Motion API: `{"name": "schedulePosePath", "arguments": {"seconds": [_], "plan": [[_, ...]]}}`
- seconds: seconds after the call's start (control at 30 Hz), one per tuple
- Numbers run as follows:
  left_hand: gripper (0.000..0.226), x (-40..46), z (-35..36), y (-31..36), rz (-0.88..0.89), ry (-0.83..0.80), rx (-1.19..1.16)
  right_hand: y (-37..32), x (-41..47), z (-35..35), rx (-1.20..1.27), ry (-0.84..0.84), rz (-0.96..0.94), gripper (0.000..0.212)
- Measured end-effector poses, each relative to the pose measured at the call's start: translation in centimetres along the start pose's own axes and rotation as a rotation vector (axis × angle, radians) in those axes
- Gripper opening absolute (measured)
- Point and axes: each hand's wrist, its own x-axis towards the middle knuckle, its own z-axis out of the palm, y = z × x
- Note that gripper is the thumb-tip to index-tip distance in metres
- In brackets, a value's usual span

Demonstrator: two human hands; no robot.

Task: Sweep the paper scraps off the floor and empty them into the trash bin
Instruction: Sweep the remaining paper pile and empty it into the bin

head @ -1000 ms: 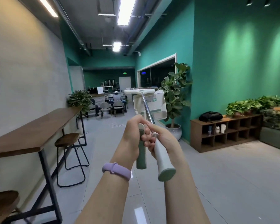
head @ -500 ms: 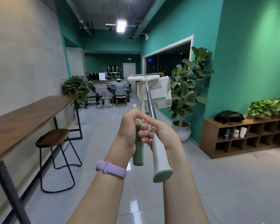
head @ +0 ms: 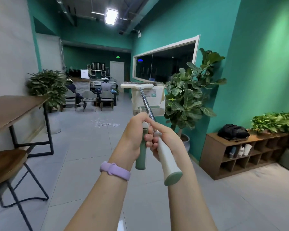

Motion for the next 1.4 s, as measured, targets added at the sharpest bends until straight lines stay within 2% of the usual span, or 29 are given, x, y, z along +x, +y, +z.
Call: {"name": "schedulePosePath", "arguments": {"seconds": [0.33, 0.57, 0.87, 1.03, 1.17, 1.4], "plan": [[0.019, 29.9, -9.9, -1.0, -0.082, -0.049, -0.013, -2.0, 31.4, -3.6, 0.011, 0.036, -0.001, 0.025], [0.01, 53.7, -15.8, -0.9, -0.167, 0.061, -0.04, -5.9, 55.7, -7.3, 0.009, -0.03, 0.121, 0.032], [0.014, 77.7, -27.2, 1.5, -0.167, 0.143, -0.058, -7.0, 83.9, -6.1, -0.084, 0.005, 0.177, 0.031], [0.011, 91.5, -36.5, 2.4, -0.149, 0.167, -0.035, -5.6, 100.6, -4.3, -0.183, 0.011, 0.189, 0.034], [0.011, 103.1, -43.4, 5.1, -0.148, 0.168, -0.034, -6.3, 113.7, -1.4, -0.164, 0.022, 0.209, 0.034], [0.014, 121.6, -51.6, 8.7, -0.18, 0.153, -0.03, -9.0, 133.7, 1.1, -0.165, 0.057, 0.205, 0.037]]}}
